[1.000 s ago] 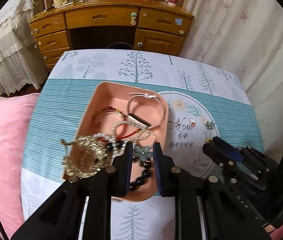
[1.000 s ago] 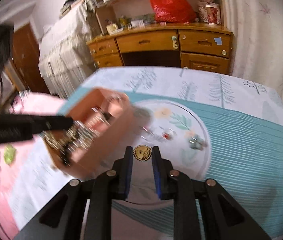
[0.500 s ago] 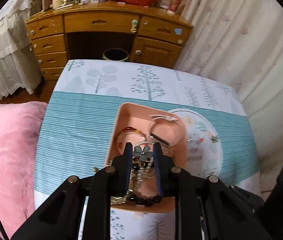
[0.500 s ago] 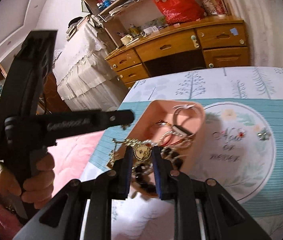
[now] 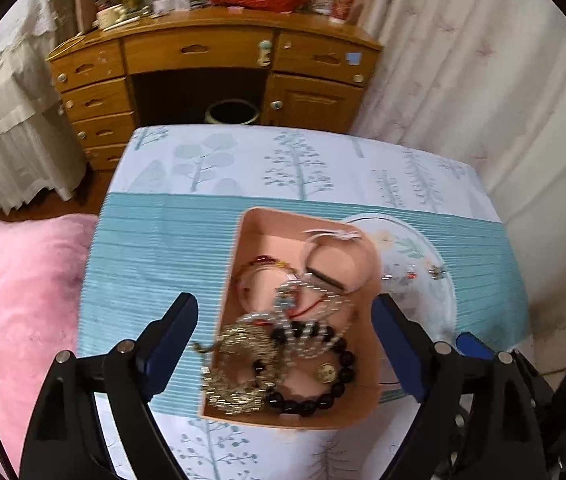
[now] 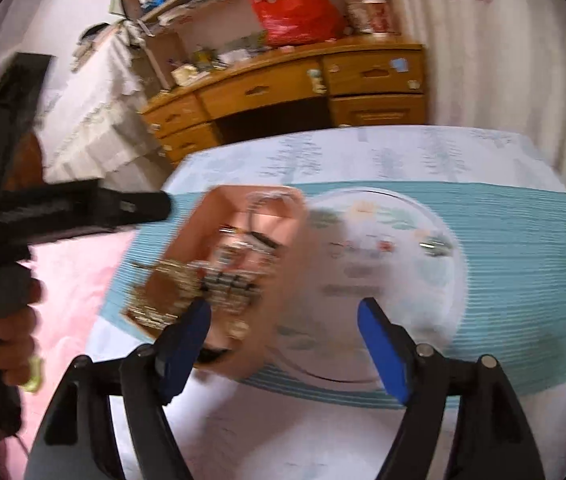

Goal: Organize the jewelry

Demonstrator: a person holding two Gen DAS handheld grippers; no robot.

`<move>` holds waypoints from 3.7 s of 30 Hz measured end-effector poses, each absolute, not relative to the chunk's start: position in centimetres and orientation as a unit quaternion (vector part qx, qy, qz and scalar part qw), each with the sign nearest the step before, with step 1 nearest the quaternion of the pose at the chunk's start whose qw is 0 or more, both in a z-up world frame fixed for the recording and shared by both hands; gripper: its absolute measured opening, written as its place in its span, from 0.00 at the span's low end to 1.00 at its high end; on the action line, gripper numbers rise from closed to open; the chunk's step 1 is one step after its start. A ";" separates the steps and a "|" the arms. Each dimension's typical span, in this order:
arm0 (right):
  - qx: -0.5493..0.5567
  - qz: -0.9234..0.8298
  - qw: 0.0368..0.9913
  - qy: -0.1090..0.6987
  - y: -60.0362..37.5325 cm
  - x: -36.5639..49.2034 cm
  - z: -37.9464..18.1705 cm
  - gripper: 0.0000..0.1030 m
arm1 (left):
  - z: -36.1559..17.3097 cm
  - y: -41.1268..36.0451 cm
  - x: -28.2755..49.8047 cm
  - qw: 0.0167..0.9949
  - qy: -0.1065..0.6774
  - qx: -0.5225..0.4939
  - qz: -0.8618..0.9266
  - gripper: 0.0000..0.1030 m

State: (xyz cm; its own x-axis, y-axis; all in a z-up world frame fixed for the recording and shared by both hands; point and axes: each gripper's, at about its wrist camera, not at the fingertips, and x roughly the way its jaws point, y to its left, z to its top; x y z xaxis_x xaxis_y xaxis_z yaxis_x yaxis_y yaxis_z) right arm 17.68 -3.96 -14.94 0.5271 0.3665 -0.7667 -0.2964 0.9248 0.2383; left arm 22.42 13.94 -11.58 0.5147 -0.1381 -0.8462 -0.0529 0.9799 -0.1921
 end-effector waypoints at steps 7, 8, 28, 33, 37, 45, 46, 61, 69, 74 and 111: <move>-0.036 0.137 0.880 0.454 -8.2 18.3 -15.5 0.74 | -9.3 9.8 21.4 0.902 0.415 -0.095 -0.073 0.85; -0.051 0.138 0.880 0.452 -8.6 18.4 -15.4 0.74 | -9.2 9.3 21.4 0.903 0.412 -0.095 -0.077 0.85; -0.297 0.282 0.838 0.360 -14.3 19.9 -16.9 0.74 | -13.9 -2.7 23.5 0.900 0.435 -0.024 -0.028 0.78; -0.290 0.317 0.835 0.344 -15.4 21.1 -17.5 0.69 | -16.0 -4.3 24.7 0.896 0.443 -0.019 -0.011 0.52; -0.274 0.328 0.834 0.350 -15.7 22.6 -18.4 0.56 | -17.7 -5.1 25.8 0.891 0.454 -0.002 0.011 0.38; -0.211 0.353 0.835 0.367 -15.0 24.4 -19.2 0.43 | -20.5 -4.7 27.7 0.881 0.471 0.008 0.035 0.20; -0.210 0.353 0.834 0.369 -14.9 24.5 -19.5 0.42 | -20.7 -4.5 27.9 0.881 0.472 0.001 0.033 0.20; -0.195 0.365 0.832 0.369 -12.4 26.4 -19.9 0.37 | -20.9 -3.7 28.5 0.884 0.468 -0.016 -0.001 0.19; -0.202 0.368 0.823 0.382 -11.4 26.8 -20.4 0.22 | -20.7 -3.3 28.7 0.880 0.474 -0.016 -0.015 0.12; -0.197 0.364 0.823 0.389 -11.5 27.2 -20.5 0.19 | -20.6 -2.9 28.4 0.879 0.476 -0.023 -0.006 0.12; 0.050 0.296 0.848 0.438 -7.4 20.1 -13.9 0.19 | -13.1 9.4 19.6 0.878 0.472 -0.083 0.002 0.12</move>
State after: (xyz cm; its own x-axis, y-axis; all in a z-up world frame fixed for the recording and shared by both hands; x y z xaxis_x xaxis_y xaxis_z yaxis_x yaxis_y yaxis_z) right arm 20.05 -7.44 -13.88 0.4417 0.5460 -0.7119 -0.4580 0.8195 0.3444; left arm 19.59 9.43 -13.13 0.5549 -0.0754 -0.8285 -0.0809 0.9863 -0.1439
